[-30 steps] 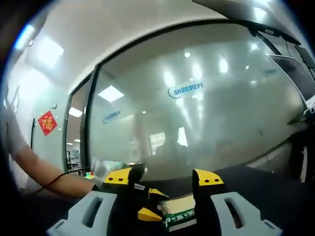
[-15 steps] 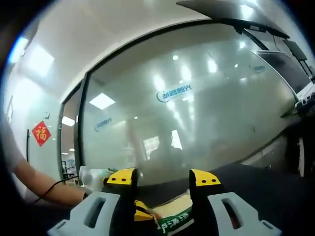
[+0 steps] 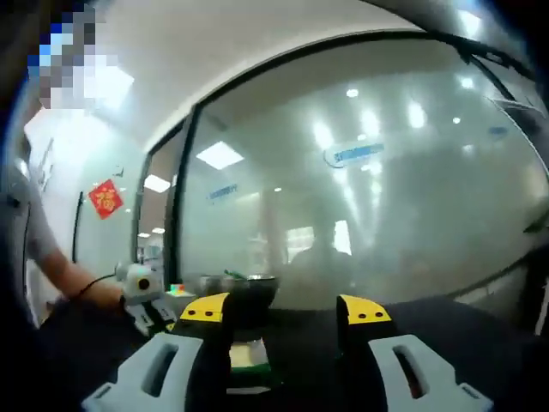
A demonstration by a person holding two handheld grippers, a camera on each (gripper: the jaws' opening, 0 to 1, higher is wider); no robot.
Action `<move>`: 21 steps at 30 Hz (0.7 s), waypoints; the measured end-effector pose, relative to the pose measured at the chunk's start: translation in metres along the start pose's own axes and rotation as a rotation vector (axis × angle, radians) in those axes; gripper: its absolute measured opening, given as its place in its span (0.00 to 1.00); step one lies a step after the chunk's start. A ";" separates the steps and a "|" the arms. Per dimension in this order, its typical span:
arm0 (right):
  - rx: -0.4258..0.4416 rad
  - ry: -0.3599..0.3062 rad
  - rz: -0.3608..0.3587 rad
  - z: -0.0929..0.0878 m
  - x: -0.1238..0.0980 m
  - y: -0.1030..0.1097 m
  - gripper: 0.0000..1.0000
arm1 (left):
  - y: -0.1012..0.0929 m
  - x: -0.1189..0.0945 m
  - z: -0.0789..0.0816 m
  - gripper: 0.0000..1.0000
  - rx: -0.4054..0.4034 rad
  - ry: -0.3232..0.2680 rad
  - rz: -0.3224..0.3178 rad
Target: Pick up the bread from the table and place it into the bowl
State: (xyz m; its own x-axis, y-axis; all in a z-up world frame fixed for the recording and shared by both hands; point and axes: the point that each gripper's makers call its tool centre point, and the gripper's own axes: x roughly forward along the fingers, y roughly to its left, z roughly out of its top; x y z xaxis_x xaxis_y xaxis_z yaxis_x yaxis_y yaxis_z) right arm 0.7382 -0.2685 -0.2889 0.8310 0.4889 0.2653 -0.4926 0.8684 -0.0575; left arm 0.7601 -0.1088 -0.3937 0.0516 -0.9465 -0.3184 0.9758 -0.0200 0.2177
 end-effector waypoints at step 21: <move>-0.016 0.433 0.621 -0.105 0.032 0.148 0.37 | -0.074 -0.088 -0.012 0.00 0.069 -0.014 -0.100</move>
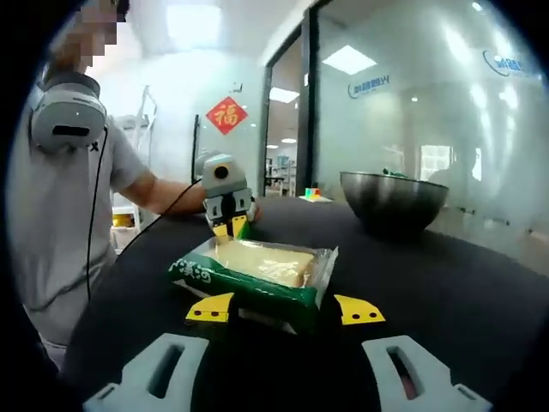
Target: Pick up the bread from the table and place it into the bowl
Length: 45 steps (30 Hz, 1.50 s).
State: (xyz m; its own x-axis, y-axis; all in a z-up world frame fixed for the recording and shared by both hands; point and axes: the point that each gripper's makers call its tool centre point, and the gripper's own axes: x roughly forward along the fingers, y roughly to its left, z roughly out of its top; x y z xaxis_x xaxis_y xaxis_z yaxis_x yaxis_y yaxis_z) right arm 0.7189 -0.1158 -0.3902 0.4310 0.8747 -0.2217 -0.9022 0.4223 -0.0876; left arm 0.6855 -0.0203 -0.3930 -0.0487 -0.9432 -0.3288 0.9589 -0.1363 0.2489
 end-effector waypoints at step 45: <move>-0.211 -0.127 -0.237 0.105 -0.005 -0.042 0.00 | 0.100 -0.069 0.065 0.00 0.020 -0.119 0.370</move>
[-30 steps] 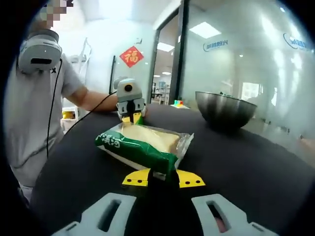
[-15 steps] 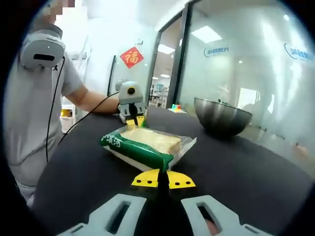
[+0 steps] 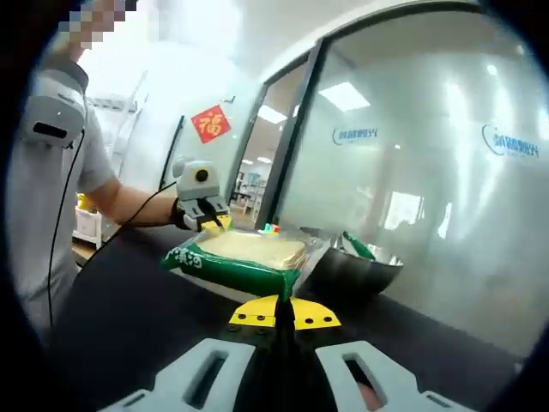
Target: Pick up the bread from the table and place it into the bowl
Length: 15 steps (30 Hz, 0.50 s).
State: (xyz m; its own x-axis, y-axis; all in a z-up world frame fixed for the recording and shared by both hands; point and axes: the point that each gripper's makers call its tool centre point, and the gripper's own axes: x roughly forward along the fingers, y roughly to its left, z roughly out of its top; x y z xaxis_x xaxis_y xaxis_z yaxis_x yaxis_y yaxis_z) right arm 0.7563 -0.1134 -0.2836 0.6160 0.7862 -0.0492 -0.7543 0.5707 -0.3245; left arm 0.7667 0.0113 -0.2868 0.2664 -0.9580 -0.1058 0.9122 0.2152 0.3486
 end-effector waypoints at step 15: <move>0.054 -0.046 -0.251 0.060 0.144 -0.139 0.00 | 0.188 -0.011 0.008 0.00 -0.089 -0.007 0.269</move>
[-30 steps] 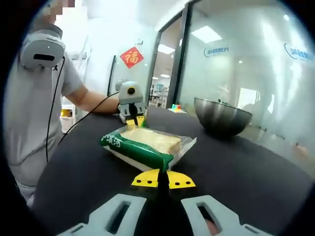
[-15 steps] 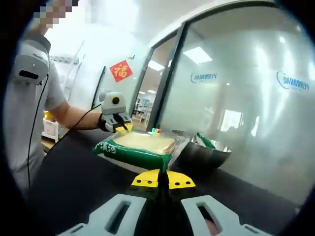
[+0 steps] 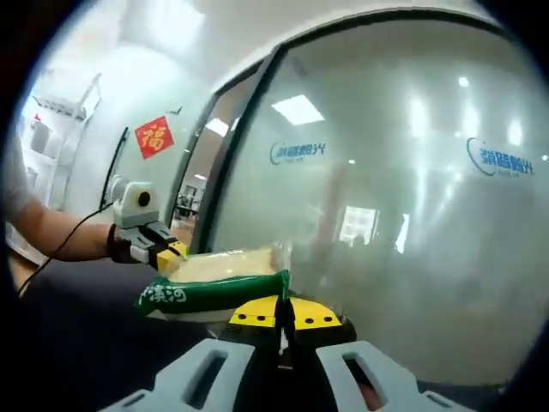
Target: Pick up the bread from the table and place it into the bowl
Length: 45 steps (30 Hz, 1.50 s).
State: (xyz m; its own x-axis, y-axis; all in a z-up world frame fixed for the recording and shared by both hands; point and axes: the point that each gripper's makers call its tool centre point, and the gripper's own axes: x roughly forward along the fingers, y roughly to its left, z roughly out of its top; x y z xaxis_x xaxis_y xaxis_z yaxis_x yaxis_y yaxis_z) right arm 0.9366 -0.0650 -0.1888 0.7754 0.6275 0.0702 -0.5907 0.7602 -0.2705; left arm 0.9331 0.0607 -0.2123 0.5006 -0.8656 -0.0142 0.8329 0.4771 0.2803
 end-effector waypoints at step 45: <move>0.246 -0.084 -0.116 -0.106 -0.174 -0.002 0.25 | -0.206 -0.011 -0.084 0.15 -0.312 0.003 -0.145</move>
State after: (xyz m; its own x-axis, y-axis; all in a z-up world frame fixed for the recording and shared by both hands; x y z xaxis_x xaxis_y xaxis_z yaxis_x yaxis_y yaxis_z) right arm 0.8265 -0.1942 -0.3022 0.8258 0.5381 0.1688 -0.5437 0.8392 -0.0154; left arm 0.7761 -0.0149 -0.3507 0.3719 -0.9276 -0.0357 0.9273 0.3730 -0.0321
